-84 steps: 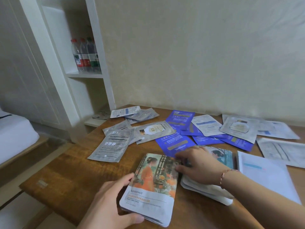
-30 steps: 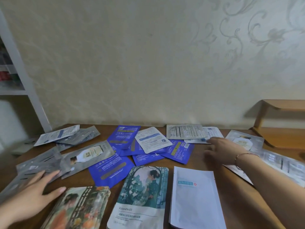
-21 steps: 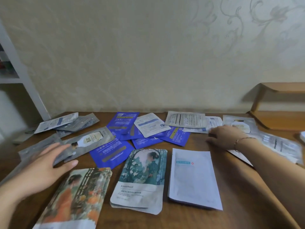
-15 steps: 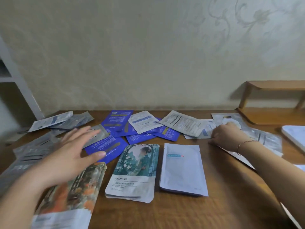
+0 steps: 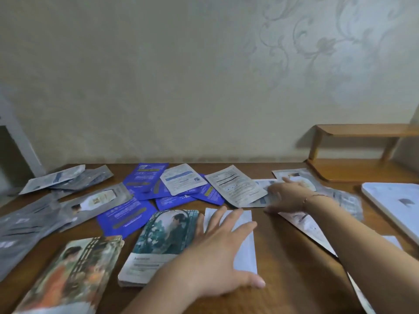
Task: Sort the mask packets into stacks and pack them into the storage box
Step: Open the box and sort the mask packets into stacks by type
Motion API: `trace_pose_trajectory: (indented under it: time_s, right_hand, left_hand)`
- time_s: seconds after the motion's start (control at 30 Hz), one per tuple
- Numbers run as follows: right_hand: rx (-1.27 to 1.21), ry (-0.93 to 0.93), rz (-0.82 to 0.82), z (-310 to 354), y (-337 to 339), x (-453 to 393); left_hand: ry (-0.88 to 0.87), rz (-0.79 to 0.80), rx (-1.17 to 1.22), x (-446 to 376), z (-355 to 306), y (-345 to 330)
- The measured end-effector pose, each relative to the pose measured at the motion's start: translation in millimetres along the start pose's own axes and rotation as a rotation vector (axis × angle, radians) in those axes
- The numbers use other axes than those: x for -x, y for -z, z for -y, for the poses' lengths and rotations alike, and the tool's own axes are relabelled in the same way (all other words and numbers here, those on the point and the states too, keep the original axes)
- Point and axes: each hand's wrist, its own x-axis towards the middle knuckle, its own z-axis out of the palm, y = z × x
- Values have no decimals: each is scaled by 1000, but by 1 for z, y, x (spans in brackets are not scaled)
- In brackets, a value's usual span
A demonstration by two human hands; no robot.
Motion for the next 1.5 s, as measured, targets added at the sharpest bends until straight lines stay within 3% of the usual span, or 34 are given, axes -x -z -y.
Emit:
trace_pose_trajectory:
  time_s: [0.1, 0.2, 0.3, 0.43, 0.6, 0.77, 1.07, 1.13, 1.23, 1.3, 1.37, 1.5]
  right_hand:
    - [-2, 42, -224, 14, 7, 15]
    - [-248, 287, -444, 68, 26, 37]
    - [-428, 563, -318, 145, 39, 66]
    - [-204, 828, -244, 247, 22, 66]
    - [-36, 753, -155, 317, -2, 28]
    - [51, 736, 41, 332, -3, -11]
    - [-80, 655, 114, 328, 9, -51]
    - [-91, 677, 84, 327, 11, -52]
    - [-351, 641, -114, 328, 15, -44]
    - [-438, 618, -73, 330, 17, -34]
    - [-337, 641, 19, 330, 14, -27]
    - [-276, 648, -27, 333, 6, -25]
  left_hand:
    - [71, 84, -168, 51, 38, 27]
    - [275, 43, -161, 133, 85, 44]
    - [476, -87, -152, 200, 125, 34]
    - [648, -177, 18, 242, 149, 13]
    - [668, -315, 201, 249, 163, 2]
    - [532, -302, 245, 246, 169, 5]
    - [492, -296, 271, 229, 195, 1]
    - [495, -312, 271, 223, 200, 0]
    - [482, -326, 245, 214, 206, 1]
    - [465, -325, 243, 209, 209, 0]
    - [460, -332, 253, 205, 212, -1]
    - [448, -357, 245, 193, 214, -7]
